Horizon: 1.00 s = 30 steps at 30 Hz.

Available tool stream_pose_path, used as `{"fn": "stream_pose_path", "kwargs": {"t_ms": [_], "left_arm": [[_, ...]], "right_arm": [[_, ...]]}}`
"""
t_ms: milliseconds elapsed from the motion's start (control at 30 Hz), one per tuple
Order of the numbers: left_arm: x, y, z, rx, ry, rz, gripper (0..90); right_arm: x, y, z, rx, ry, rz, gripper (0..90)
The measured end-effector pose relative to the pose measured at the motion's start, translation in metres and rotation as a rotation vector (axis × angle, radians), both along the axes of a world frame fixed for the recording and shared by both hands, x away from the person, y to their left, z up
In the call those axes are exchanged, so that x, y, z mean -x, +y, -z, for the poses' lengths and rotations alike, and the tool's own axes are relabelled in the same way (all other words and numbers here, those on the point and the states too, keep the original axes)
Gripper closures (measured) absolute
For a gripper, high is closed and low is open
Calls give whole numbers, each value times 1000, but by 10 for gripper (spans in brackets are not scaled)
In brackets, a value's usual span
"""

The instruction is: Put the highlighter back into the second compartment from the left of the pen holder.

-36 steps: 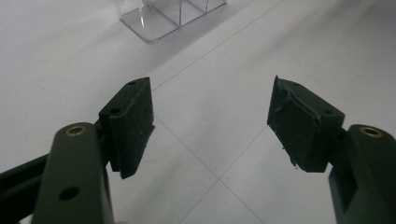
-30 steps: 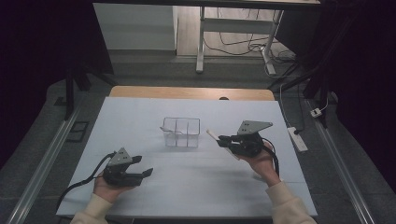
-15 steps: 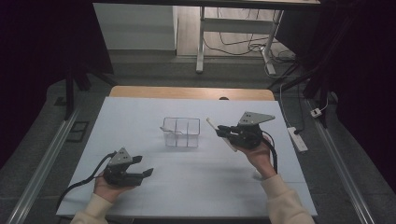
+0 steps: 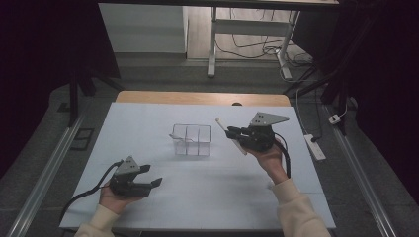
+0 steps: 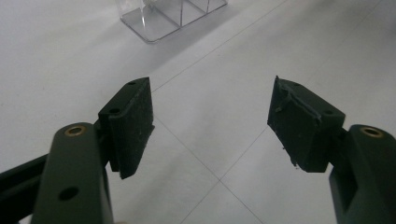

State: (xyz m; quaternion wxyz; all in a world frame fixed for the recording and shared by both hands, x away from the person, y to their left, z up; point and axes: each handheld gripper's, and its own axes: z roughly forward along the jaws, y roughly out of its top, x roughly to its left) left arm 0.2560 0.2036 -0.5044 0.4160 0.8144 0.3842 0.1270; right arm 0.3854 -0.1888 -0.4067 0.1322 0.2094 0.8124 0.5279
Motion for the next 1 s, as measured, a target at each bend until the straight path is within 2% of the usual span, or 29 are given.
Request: {"fn": "stream_pose_path", "kwargs": {"t_ms": [367,700,1000], "left_arm": [[0,0,0,-1,0,0,311],[0,0,0,0,1,1,310],[0,0,0,1,2,2,310]], "right_arm": [[-7,11,-2,-14,0,5,784],[-11,15,-3,-56,7,4,784],[-15,22,-4,-74,5,-3,784]]}}
